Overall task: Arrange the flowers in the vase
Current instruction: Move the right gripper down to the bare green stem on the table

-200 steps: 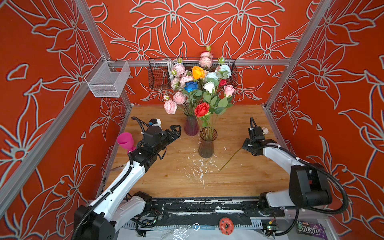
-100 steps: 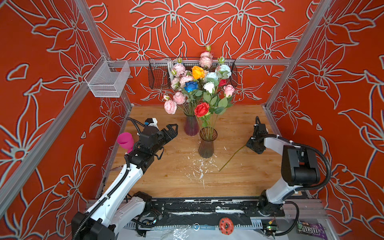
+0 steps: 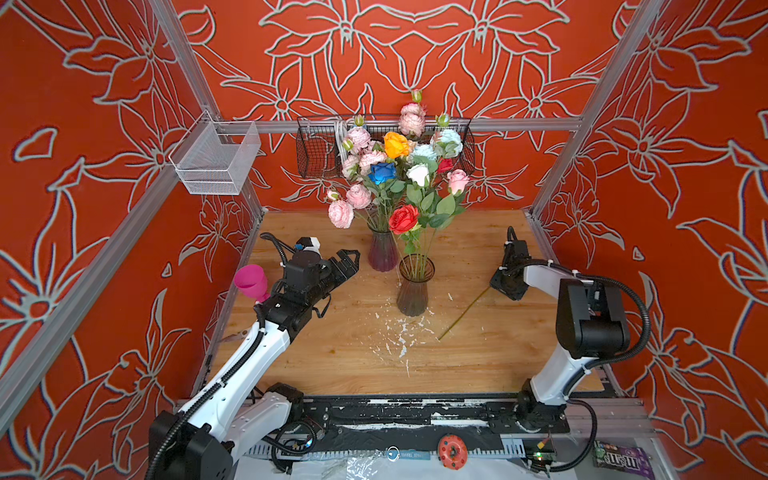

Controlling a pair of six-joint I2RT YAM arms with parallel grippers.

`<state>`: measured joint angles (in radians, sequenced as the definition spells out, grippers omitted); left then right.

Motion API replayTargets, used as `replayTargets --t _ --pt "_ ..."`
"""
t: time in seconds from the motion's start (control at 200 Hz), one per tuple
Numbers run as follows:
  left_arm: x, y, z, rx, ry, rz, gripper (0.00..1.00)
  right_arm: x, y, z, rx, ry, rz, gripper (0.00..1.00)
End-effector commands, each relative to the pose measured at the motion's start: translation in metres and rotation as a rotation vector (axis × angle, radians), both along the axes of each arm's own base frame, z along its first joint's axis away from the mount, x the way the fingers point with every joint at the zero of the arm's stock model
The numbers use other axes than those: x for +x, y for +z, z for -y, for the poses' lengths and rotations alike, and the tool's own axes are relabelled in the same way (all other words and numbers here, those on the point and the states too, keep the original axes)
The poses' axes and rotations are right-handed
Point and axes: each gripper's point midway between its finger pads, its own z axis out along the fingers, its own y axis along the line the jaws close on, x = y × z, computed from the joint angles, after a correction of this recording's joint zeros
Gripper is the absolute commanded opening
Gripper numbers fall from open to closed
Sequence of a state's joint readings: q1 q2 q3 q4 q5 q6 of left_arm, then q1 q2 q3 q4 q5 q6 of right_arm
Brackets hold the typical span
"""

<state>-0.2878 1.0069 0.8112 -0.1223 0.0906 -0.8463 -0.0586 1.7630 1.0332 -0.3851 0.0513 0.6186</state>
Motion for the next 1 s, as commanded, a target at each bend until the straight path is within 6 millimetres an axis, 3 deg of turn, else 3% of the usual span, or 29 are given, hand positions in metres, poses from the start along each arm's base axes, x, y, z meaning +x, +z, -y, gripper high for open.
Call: replayTargets --t 0.0,0.21,0.3,0.575,0.6,0.786,0.991 --pt "0.002 0.016 -0.002 -0.018 0.009 0.04 0.98 -0.012 -0.001 -0.004 0.036 -0.024 -0.024 0.46" --pt "0.002 0.014 0.003 -0.036 -0.011 0.031 0.98 -0.005 0.035 -0.006 0.034 -0.001 0.1 0.45" --pt "0.002 0.014 0.004 -0.038 -0.014 0.029 0.98 0.003 0.042 -0.001 0.007 -0.006 0.104 0.45" --pt "0.002 0.016 -0.003 -0.005 0.01 0.044 0.98 0.021 0.02 0.007 -0.019 -0.026 0.0 0.46" --pt "-0.002 0.027 -0.004 -0.012 0.012 0.075 0.98 0.022 0.019 0.007 -0.022 -0.027 -0.004 0.46" --pt "-0.003 0.03 -0.008 -0.002 0.023 0.088 0.98 0.021 0.013 0.012 -0.047 -0.038 -0.033 0.44" --pt "-0.002 0.03 -0.018 0.03 0.059 0.097 0.98 0.024 0.002 0.014 -0.027 -0.045 -0.063 0.25"
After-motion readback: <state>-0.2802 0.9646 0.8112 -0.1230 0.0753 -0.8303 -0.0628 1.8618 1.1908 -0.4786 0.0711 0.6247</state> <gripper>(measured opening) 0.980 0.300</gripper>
